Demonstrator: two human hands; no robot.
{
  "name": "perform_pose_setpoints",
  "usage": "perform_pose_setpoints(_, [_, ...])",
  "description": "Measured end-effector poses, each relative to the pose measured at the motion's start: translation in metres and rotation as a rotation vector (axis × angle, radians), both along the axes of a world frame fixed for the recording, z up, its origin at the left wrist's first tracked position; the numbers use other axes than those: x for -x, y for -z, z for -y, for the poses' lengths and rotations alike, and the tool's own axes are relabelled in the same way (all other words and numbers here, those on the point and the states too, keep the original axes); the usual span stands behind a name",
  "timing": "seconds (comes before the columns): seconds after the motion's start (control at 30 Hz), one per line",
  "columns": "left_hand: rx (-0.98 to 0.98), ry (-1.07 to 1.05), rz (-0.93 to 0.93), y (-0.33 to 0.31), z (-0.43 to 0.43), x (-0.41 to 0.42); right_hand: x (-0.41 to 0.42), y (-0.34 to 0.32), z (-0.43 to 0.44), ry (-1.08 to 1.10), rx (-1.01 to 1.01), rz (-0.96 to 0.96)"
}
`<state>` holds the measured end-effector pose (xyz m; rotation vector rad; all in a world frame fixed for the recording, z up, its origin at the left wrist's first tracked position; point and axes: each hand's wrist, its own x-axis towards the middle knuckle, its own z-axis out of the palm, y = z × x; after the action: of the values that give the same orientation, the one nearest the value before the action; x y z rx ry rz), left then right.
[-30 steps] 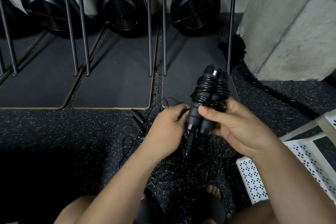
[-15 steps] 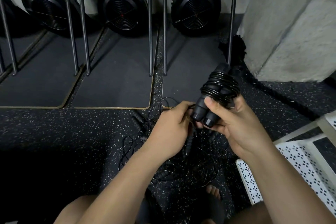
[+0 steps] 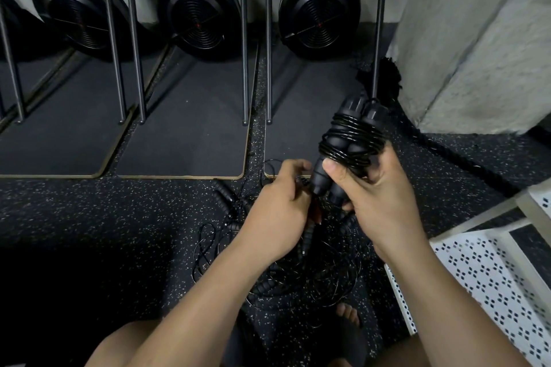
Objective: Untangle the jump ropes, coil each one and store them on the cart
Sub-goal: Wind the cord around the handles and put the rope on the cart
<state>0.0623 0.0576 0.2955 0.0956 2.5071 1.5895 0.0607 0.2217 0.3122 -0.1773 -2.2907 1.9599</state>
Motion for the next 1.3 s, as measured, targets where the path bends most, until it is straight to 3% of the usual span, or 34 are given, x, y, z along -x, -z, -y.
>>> perform_pose_setpoints(0.27, [-0.164,-0.062,0.074,0.002,-0.005,0.001,-0.004,-0.004,0.004,0.044,-0.219,-0.068])
perform_pose_setpoints(0.57, [-0.28,-0.119,0.141,0.002,-0.011,0.001,-0.006,-0.006,0.01,0.091,-0.314,-0.114])
perform_pose_setpoints(1.0, [-0.581,-0.236,0.383,-0.007,0.008,0.007,0.0,-0.001,0.007,-0.161,-0.456,-0.037])
perform_pose_setpoints(1.13, [-0.532,-0.313,0.308,-0.008,0.018,0.013,0.001,0.007,0.003,-0.342,-0.301,0.101])
perform_pose_setpoints(1.3, [-0.214,-0.176,0.062,-0.011,0.022,0.013,-0.003,0.005,0.0,-0.356,-0.039,0.175])
